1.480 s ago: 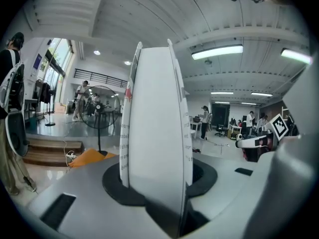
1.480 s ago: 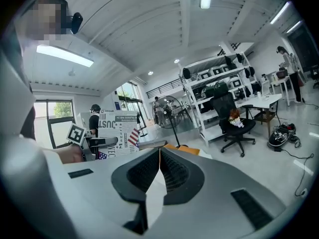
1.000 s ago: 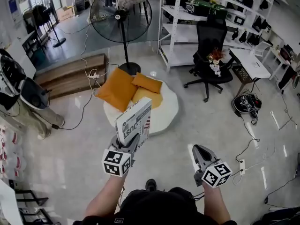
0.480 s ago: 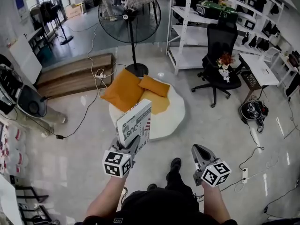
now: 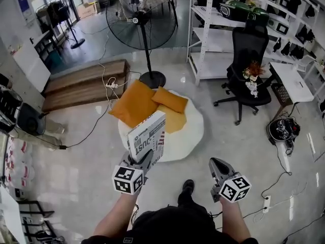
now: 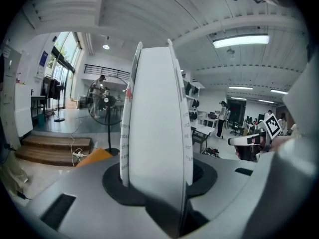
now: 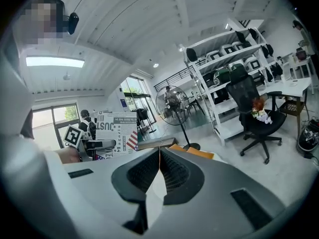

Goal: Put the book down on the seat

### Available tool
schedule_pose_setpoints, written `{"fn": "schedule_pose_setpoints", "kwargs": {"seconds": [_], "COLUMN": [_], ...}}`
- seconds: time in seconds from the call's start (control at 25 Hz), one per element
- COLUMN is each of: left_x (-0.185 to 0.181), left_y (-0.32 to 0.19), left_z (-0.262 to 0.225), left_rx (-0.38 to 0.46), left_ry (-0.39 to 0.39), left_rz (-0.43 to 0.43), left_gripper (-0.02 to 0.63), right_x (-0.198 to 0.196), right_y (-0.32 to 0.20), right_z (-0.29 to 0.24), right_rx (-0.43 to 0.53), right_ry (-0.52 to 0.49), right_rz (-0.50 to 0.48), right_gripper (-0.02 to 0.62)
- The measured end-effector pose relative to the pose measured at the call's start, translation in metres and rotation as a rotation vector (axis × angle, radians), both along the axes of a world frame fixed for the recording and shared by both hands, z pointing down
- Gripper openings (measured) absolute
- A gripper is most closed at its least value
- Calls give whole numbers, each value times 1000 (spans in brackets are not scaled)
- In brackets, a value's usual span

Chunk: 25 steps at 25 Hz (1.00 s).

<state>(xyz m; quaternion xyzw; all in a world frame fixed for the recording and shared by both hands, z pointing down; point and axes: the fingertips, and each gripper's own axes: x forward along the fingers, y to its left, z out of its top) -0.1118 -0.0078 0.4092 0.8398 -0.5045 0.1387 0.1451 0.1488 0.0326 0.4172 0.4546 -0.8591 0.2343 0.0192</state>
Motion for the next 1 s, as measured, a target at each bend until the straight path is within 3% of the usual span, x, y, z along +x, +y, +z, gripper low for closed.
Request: {"fn": "schedule_pose_setpoints", "kwargs": {"seconds": [0.28, 0.56, 0.8, 1.0], "left_x": [46, 80, 71, 51], "left_y": [-69, -105, -126, -161], "left_z": [0, -2, 6, 20], "left_rx": [-27, -30, -48, -71], "left_ry": [-22, -33, -32, 14], "left_rz": [-28, -33, -56, -87], "left_gripper": [160, 160, 160, 160], "right_x": [35, 68, 65, 45], "right_y": [-82, -126, -151, -189], "right_z": [6, 10, 17, 14], "right_rx": [-17, -21, -49, -47], "right_ry": [-30, -33, -31, -2], "right_rz": [-62, -88, -103, -126], "right_gripper": [9, 8, 9, 9]}}
